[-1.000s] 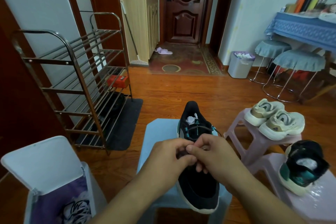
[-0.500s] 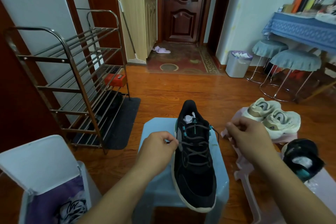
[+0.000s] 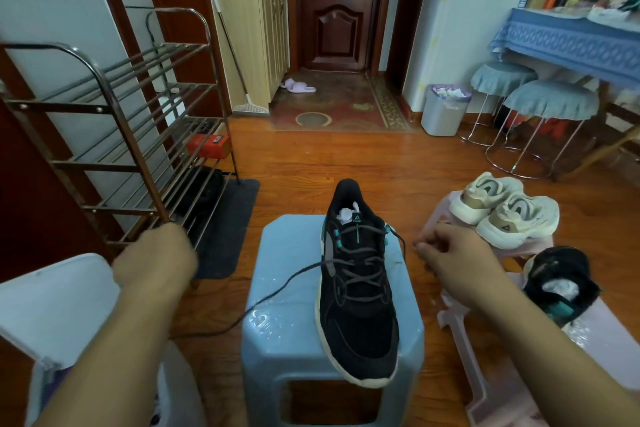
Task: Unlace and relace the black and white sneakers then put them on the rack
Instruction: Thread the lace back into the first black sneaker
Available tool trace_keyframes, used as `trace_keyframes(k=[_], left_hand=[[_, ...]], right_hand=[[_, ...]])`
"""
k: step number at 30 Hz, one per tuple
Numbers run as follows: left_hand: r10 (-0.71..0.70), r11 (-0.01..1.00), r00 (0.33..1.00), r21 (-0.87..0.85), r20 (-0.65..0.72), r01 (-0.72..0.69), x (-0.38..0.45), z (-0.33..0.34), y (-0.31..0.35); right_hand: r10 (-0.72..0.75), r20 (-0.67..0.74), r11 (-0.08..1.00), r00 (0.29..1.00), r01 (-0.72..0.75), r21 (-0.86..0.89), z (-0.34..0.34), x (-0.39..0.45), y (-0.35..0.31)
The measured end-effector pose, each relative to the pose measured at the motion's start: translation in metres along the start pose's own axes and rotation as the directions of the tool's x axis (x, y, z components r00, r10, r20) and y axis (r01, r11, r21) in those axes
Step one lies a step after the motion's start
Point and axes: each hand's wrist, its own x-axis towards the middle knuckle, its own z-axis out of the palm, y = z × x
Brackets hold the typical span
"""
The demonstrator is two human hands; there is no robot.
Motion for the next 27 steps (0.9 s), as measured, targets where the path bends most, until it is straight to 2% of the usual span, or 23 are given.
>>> trace_keyframes(k=[3,6,7,9,11,12,14,17,20,23,27], left_hand=[[0.001,0.999,0.999,-0.038,0.054,0.001,-0.003,0.002,-0.013],[0.126,0.96,0.991,-0.256,0.043,-0.111,-0.016,0.013,-0.001],[0.213,0.9,0.977,-0.395,0.027,-0.185,-0.024,0.018,0.01],[0.379,0.708,0.925,-0.635,-0.028,-0.309,-0.041,0.024,0.037],[0.473,0.576,0.879,-0.732,-0.063,-0.363,-0.059,0.023,0.065],[0.509,0.546,0.859,-0.747,-0.065,-0.38,-0.064,0.025,0.075],[0.561,0.544,0.826,-0.733,-0.044,-0.408,-0.067,0.031,0.089],[0.61,0.586,0.792,-0.694,0.039,-0.417,-0.06,0.035,0.094],[0.637,0.595,0.767,-0.684,0.081,-0.422,-0.056,0.032,0.094],[0.613,0.622,0.786,-0.664,0.084,-0.414,-0.058,0.031,0.095],[0.592,0.613,0.805,-0.676,0.05,-0.409,-0.063,0.031,0.1]], right_hand=[[-0.023,-0.008,0.999,1.0,0.022,-0.032,0.001,0.0,0.003],[-0.13,-0.029,0.99,0.991,0.129,-0.056,0.005,-0.004,-0.001],[-0.18,-0.029,0.982,0.983,0.178,-0.06,0.008,-0.005,-0.004],[-0.286,-0.028,0.956,0.958,0.283,-0.069,0.018,-0.006,-0.012],[-0.416,-0.058,0.904,0.908,0.406,-0.132,0.033,-0.005,-0.019],[-0.481,-0.069,0.864,0.874,0.459,-0.205,0.042,-0.004,-0.021],[-0.566,-0.084,0.784,0.82,0.504,-0.361,0.057,-0.002,-0.024],[-0.583,-0.116,0.757,0.804,0.486,-0.437,0.064,0.0,-0.028],[-0.556,-0.069,0.774,0.828,0.485,-0.407,0.064,0.002,-0.023],[-0.513,-0.048,0.817,0.857,0.47,-0.333,0.064,0.004,-0.019],[-0.536,-0.092,0.821,0.839,0.493,-0.288,0.068,-0.002,-0.025]])
